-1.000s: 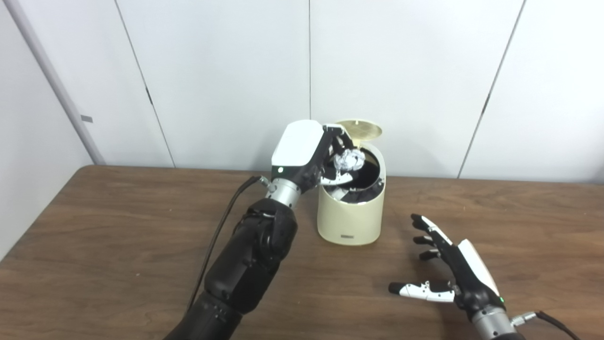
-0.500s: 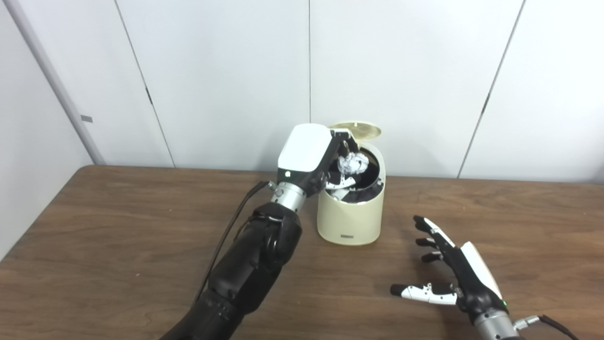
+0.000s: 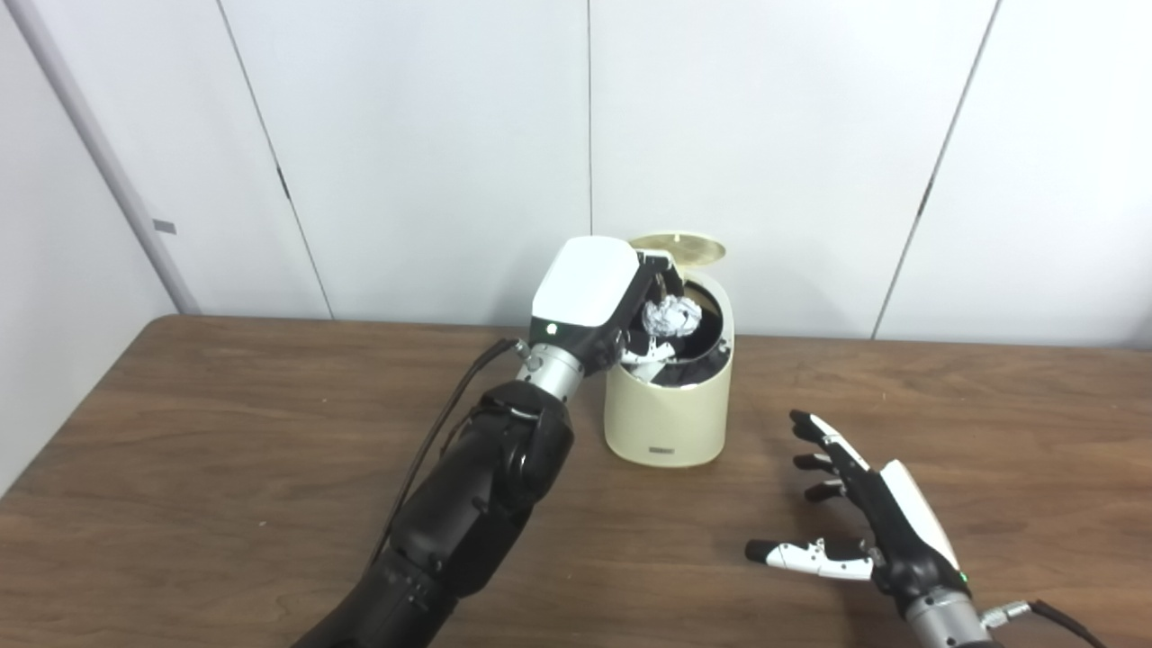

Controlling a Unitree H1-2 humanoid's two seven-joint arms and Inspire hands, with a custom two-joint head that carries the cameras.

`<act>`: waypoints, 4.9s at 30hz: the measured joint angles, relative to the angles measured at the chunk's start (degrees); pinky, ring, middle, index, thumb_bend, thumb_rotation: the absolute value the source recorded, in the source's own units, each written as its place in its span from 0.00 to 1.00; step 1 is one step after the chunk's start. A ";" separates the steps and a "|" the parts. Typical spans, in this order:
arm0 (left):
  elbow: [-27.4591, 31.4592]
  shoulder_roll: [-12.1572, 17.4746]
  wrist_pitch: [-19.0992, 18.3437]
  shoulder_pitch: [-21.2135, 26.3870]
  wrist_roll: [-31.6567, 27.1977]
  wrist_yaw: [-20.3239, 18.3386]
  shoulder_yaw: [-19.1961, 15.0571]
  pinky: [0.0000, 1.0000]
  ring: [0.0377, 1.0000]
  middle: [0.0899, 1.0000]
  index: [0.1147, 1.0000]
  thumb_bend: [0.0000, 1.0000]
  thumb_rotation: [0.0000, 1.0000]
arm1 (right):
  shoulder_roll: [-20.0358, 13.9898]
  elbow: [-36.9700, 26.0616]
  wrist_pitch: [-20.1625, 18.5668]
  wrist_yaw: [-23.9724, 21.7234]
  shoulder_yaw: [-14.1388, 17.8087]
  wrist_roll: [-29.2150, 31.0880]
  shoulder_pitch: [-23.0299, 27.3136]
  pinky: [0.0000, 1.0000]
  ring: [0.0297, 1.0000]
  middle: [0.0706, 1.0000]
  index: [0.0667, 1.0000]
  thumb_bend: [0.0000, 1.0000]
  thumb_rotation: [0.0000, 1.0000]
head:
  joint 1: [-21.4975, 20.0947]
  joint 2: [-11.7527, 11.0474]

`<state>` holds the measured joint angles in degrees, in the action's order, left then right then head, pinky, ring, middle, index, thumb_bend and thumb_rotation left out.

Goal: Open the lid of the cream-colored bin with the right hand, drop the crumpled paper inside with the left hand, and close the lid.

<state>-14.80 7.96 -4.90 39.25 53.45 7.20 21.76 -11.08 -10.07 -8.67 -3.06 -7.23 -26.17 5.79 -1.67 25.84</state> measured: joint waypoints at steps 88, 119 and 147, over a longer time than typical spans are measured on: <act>14.45 -0.44 4.22 -13.93 -13.97 -1.23 -7.58 0.35 0.39 0.45 0.48 0.50 0.00 | 0.46 -0.14 1.36 1.80 2.82 1.48 4.74 0.62 0.75 0.85 0.83 0.74 0.27 | 0.09 0.88; 16.28 -4.35 9.55 -31.20 -30.93 1.53 -16.53 0.55 0.66 0.73 0.83 0.77 0.00 | -10.26 4.47 -5.51 -12.78 -3.03 -6.59 29.31 0.66 0.83 0.90 0.89 0.80 0.38 | -2.02 -2.29; 13.12 -4.62 10.75 -31.93 -30.67 1.66 -16.35 0.55 0.66 0.73 0.79 0.81 0.00 | -9.73 6.68 -6.23 -16.43 -8.92 -12.87 36.44 0.76 0.86 0.89 0.88 0.80 0.41 | -1.58 -2.46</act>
<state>-1.68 3.34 5.85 7.33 22.77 8.86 5.41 -20.81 -3.38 -14.90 -19.49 -16.15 -39.03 42.22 -3.25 23.38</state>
